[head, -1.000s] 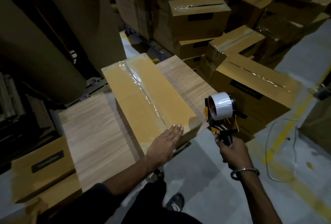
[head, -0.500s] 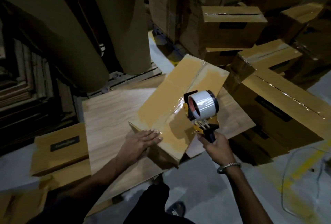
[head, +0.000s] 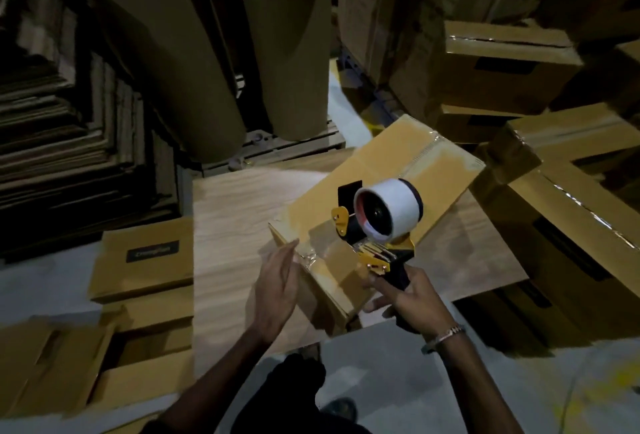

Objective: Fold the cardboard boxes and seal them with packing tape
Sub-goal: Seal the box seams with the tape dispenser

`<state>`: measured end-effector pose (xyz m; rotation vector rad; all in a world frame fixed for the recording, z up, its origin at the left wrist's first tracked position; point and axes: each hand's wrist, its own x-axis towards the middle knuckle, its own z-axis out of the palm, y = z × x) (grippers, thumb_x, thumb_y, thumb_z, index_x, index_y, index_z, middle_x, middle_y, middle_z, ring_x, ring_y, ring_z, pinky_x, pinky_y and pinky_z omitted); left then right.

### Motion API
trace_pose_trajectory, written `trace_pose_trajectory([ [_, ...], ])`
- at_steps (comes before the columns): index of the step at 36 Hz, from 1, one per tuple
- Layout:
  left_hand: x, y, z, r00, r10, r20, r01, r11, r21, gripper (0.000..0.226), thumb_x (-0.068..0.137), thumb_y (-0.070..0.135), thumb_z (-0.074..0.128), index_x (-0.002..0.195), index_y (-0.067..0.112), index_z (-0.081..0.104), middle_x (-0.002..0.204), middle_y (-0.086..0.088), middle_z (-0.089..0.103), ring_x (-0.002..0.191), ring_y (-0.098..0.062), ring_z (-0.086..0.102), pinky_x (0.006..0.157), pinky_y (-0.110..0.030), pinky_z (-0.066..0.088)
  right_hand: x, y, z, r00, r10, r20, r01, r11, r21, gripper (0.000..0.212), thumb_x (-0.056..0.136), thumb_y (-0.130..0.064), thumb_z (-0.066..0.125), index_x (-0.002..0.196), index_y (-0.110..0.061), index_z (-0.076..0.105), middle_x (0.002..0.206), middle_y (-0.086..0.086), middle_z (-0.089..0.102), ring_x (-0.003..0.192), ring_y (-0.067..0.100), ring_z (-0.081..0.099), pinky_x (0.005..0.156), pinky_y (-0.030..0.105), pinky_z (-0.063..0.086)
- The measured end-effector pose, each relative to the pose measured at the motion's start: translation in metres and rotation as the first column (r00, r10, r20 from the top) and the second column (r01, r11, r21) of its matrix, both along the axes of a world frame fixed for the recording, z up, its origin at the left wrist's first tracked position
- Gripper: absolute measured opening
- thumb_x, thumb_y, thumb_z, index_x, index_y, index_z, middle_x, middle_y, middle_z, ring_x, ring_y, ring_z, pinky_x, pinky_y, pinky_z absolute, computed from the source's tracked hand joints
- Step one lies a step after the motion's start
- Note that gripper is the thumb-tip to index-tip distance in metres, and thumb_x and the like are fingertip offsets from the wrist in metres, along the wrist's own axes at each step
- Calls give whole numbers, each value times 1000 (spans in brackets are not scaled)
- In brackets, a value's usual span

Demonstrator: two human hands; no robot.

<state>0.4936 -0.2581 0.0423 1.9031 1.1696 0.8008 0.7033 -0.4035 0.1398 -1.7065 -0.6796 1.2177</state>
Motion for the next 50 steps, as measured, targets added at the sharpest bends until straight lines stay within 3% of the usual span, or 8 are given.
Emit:
trace_pose_trajectory([
  [3, 18, 15, 35, 962, 234, 142, -168, 914, -370, 45, 102, 57, 54, 120, 20, 73, 107, 6, 75, 101, -18, 69, 76, -23, 54, -4, 21, 17, 989, 123, -79, -121, 992, 40, 22, 100, -17, 68, 119, -6, 68, 102, 17, 79, 64, 35, 75, 51, 30, 50],
  [6, 27, 34, 73, 890, 342, 301, 162, 380, -911, 90, 96, 81, 34, 120, 2, 70, 105, -17, 77, 81, -34, 71, 64, -33, 54, -9, 42, 26, 968, 224, -116, -216, 974, 74, 28, 100, -17, 66, 126, -8, 65, 103, 17, 79, 56, 28, 71, 49, 28, 49],
  [10, 15, 55, 100, 759, 416, 502, 501, 121, -857, 88, 87, 84, 51, 111, 1, 67, 94, -17, 69, 76, -31, 65, 60, -33, 54, -13, 67, 28, 947, 314, -63, -310, 949, 60, 31, 97, -26, 70, 123, -10, 64, 101, 15, 79, 55, 29, 69, 50, 29, 46],
  [13, 8, 71, 103, 713, 469, 522, 545, 99, -833, 56, 94, 61, 63, 86, 6, 71, 74, -10, 64, 67, -23, 66, 53, -28, 58, -15, 81, 30, 934, 350, -75, -345, 936, 70, 30, 96, -27, 70, 121, -10, 64, 100, 17, 79, 53, 27, 67, 49, 27, 46],
  [22, 4, 96, 90, 584, 639, 500, 608, 64, -792, 28, 89, -8, 58, 113, -6, 73, 100, -20, 76, 80, -25, 78, 67, -27, 65, -13, 107, 23, 938, 322, -125, -315, 946, 72, 34, 99, -29, 69, 128, -12, 68, 101, 20, 78, 51, 20, 62, 50, 27, 46],
  [36, -12, 151, 67, 672, 551, 495, 656, -133, -743, 49, 102, 38, 59, 121, -6, 69, 107, -22, 74, 88, -31, 78, 75, -38, 66, -22, 137, 0, 956, 259, -138, -261, 965, 6, 44, 97, -31, 72, 127, 1, 64, 101, 25, 77, 48, 21, 56, 49, 27, 44],
  [42, -17, 165, 60, 761, 410, 503, 559, -21, -829, 28, 92, -5, 63, 119, -4, 71, 115, -21, 74, 94, -27, 79, 77, -30, 65, -27, 144, -4, 959, 248, -135, -252, 968, -15, 48, 94, -34, 73, 127, 0, 65, 101, 25, 77, 48, 21, 57, 50, 28, 44],
  [50, -26, 219, 66, 933, -15, 358, 353, 224, -909, 25, 92, -16, 63, 111, 0, 67, 103, -17, 78, 91, -24, 79, 73, -23, 63, -31, 161, -4, 961, 265, -83, -272, 958, -92, 33, 98, -20, 71, 117, 6, 65, 94, 24, 77, 46, 20, 59, 47, 26, 47],
])
